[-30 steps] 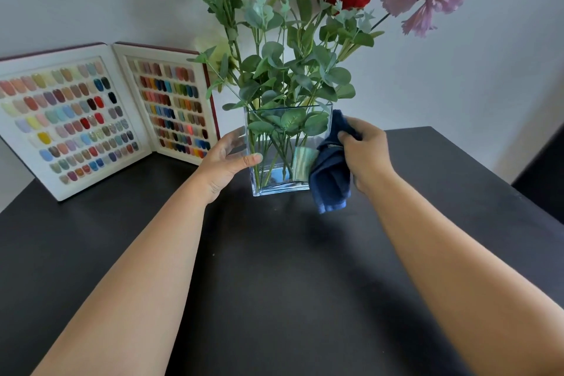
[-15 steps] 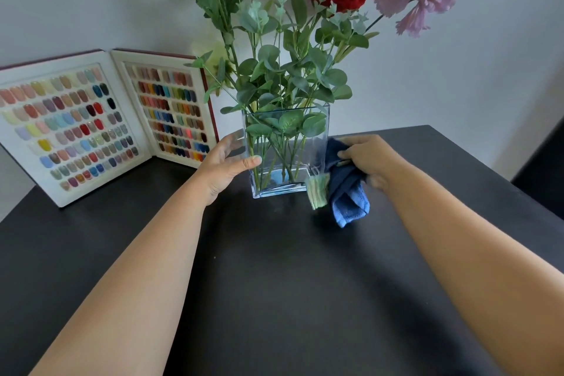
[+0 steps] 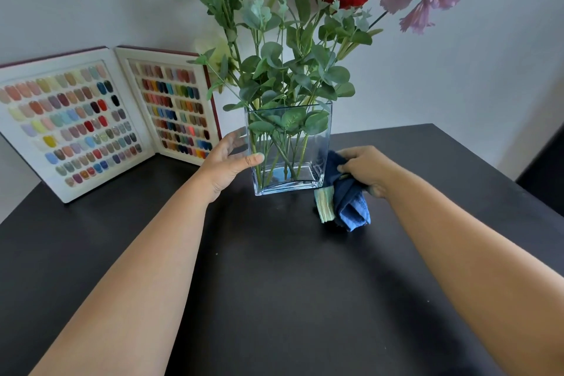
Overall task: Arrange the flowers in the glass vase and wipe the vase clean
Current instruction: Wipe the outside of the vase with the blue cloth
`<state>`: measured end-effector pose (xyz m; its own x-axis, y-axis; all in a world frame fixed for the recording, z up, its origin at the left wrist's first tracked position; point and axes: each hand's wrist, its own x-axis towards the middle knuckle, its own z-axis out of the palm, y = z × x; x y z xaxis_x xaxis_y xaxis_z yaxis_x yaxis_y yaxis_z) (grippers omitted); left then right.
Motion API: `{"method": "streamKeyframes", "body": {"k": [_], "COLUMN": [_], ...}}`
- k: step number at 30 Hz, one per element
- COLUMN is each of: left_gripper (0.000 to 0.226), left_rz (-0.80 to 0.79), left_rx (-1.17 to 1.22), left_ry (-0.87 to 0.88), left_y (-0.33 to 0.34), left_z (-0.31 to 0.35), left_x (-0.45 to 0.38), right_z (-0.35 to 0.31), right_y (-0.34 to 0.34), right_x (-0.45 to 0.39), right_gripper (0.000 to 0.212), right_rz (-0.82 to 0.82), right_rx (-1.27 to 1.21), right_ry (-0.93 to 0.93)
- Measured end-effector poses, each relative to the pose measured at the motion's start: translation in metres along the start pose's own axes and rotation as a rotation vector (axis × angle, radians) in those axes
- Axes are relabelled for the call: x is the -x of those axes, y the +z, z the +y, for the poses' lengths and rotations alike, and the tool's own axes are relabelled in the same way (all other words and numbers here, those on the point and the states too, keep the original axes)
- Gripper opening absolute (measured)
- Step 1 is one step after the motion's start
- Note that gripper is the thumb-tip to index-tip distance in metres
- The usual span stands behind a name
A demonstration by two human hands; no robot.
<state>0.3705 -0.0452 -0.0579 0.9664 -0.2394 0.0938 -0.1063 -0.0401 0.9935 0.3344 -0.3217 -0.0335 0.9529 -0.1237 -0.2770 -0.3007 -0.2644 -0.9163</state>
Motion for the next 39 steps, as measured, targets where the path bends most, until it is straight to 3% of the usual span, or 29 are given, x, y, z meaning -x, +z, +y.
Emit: {"method": "streamKeyframes", "body": {"k": [3,9,18,24,31,33,37,39], "left_gripper": [0.086,0.089,0.083,0.081,0.088,0.088,0.085,0.085], "left_rz": [-0.007,-0.015,-0.008,-0.017,-0.013,-0.01,0.0,0.011], "left_rx": [-0.002,-0.002,0.0,0.002,-0.019,-0.022,-0.01,-0.007], "left_ry": [-0.004,-0.008,-0.004,0.001,0.006,0.0,-0.007,-0.001], "left_y": [-0.001,-0.002,-0.004,-0.005,-0.006,-0.006,-0.004,-0.002], "left_z": [0.0,0.001,-0.003,-0.004,-0.006,-0.006,-0.004,-0.004], "left_x": [0.0,0.0,-0.004,-0.006,-0.006,-0.007,-0.006,-0.005], "right_z": [0.004,-0.006,0.006,0.013,0.037,0.026,-0.011,-0.026], "right_y": [0.0,0.025,0.054,0.075,0.06,0.05,0.051,0.062], "right_x": [0.005,0.024,0.02,0.011,0.011,0.014,0.018,0.021], "right_gripper": [0.036,0.035,0.041,0.048,0.038,0.036,0.041,0.04], "right_rz": [0.031,0.531,0.723,0.727,0.368,0.389,0.639,0.669], "right_rx": [0.066,0.144,0.366,0.744,1.204,1.135,0.807,0.76], "right_ry": [-0.034,-0.601,-1.007,-1.246,-1.356,-1.366,-1.403,-1.423]}}
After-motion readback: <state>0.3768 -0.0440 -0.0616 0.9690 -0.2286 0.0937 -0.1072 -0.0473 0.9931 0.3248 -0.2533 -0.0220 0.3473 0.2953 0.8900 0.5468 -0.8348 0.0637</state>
